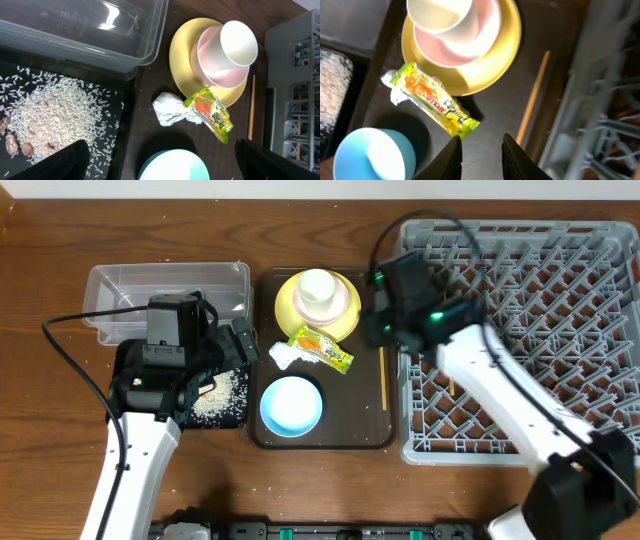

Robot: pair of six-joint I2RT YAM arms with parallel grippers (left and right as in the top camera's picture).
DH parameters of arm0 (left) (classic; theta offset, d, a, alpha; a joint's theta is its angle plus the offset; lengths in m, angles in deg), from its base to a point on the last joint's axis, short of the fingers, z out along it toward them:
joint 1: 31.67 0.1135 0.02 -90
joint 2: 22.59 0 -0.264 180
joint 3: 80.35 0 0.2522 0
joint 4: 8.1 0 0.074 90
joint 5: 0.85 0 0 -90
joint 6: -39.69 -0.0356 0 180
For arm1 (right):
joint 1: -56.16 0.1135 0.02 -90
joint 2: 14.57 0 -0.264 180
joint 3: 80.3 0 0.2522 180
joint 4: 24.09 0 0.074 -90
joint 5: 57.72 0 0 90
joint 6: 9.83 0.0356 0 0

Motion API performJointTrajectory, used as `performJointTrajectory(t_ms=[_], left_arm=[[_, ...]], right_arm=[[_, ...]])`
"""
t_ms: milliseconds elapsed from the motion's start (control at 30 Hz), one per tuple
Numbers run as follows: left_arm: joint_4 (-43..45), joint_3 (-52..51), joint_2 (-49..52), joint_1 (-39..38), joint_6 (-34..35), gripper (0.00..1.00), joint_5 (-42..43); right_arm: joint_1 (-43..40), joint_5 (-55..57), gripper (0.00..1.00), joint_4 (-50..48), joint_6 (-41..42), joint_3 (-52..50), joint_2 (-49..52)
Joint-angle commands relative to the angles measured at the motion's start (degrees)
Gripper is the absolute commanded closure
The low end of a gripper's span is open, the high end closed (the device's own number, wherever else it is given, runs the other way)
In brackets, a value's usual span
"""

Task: Sort waste into correct bins and load items into the dishwasher rack
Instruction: 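Return the right gripper to the second chopstick and grasp it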

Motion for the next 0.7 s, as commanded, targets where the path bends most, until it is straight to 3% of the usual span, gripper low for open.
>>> performJointTrajectory(t_ms=[0,200,667], left_arm=[[0.0,0.8,0.1,0.3,-0.5,0.05,-0.3],[0.0,0.8,0.1,0.3,-0.5,0.05,-0.3],[0.0,0.8,0.1,0.3,-0.5,0.05,-0.3]], right_arm=[[3.6,11.1,0.75,0.2,7.1,0.1,2.7],[7.0,22.0,0.68,0.7,14.0,0.1,7.0],[6.5,22.0,0.69,1.2,16.0,0.1,17.4]])
